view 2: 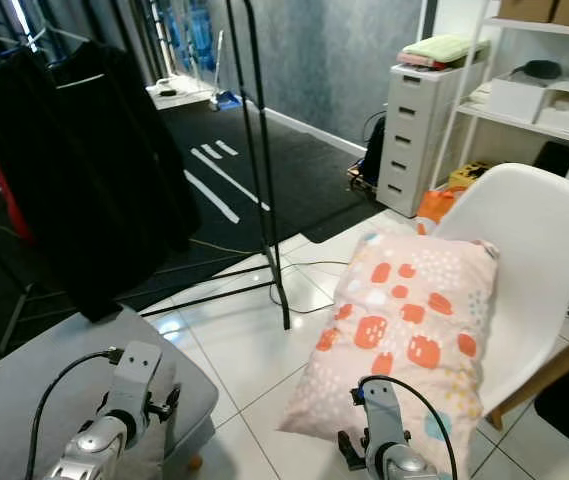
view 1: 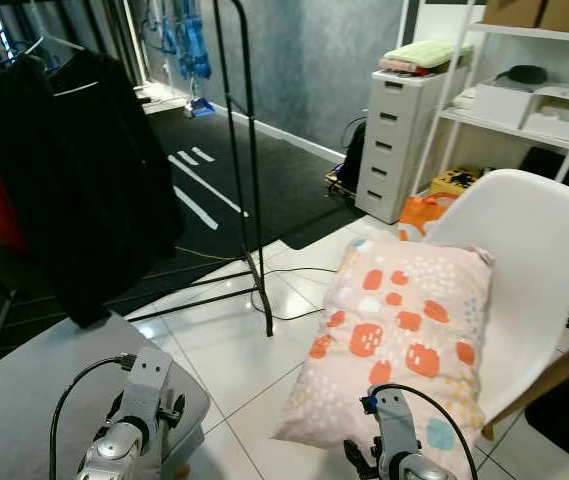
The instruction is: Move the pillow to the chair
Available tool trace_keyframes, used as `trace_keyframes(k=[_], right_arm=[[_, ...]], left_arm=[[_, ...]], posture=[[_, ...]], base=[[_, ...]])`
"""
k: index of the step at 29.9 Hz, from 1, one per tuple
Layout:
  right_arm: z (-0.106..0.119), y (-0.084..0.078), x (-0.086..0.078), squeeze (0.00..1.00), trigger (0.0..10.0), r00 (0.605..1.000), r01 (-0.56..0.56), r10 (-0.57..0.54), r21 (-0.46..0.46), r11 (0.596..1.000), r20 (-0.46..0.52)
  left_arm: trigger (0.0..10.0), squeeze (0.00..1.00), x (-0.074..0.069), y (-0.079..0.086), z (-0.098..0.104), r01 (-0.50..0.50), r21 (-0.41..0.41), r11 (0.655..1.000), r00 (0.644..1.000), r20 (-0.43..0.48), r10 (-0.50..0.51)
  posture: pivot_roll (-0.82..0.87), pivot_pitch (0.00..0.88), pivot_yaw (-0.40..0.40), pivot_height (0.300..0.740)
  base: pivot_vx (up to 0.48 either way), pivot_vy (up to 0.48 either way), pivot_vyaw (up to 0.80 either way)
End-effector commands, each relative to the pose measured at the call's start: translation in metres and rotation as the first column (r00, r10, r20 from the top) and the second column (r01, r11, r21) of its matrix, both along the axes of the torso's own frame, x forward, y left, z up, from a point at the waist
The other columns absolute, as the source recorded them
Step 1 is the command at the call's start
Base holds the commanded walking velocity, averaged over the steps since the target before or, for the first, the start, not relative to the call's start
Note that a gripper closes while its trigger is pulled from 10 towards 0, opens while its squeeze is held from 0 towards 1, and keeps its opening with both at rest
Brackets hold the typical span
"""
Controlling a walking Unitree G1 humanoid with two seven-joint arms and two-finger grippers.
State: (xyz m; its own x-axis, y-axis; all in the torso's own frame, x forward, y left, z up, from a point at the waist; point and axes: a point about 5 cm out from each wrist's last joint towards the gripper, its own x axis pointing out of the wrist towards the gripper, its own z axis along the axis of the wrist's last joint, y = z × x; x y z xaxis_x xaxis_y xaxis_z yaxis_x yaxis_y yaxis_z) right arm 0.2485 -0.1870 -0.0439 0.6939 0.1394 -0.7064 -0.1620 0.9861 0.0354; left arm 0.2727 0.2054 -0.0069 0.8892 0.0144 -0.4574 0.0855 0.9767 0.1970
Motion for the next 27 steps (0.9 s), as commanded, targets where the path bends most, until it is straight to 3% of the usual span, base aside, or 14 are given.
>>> trace_keyframes(k=[1, 14, 27], right_arm=[[0.003, -0.002, 0.003, 0.0, 10.0, 1.0, -0.001, 0.001, 0.001, 1.0, 0.003], [0.002, -0.017, -0.002, 0.0, 10.0, 1.0, 0.001, -0.001, -0.004, 1.0, 0.002], [0.013, -0.004, 0.016, 0.0, 10.0, 0.999, -0.026, 0.025, 0.021, 0.999, 0.043]], left_arm=[[10.0, 0.0, 0.0, 0.002, 0.0, -0.002, 0.001, 1.0, 1.0, -0.003, 0.002], [10.0, 0.0, -0.001, 0.002, 0.0, -0.007, -0.002, 1.0, 1.0, 0.001, 0.007], [10.0, 0.0, -0.001, 0.002, 0.0, -0.004, 0.003, 1.0, 1.0, 0.003, 0.004]], posture=[[-0.13, 0.005, 0.026, 0.74], [-0.13, 0.009, 0.023, 0.74], [-0.12, 0.0, 0.016, 0.74]], base=[[0.0, 0.0, 0.0], [0.0, 0.0, 0.0], [0.0, 0.0, 0.0]])
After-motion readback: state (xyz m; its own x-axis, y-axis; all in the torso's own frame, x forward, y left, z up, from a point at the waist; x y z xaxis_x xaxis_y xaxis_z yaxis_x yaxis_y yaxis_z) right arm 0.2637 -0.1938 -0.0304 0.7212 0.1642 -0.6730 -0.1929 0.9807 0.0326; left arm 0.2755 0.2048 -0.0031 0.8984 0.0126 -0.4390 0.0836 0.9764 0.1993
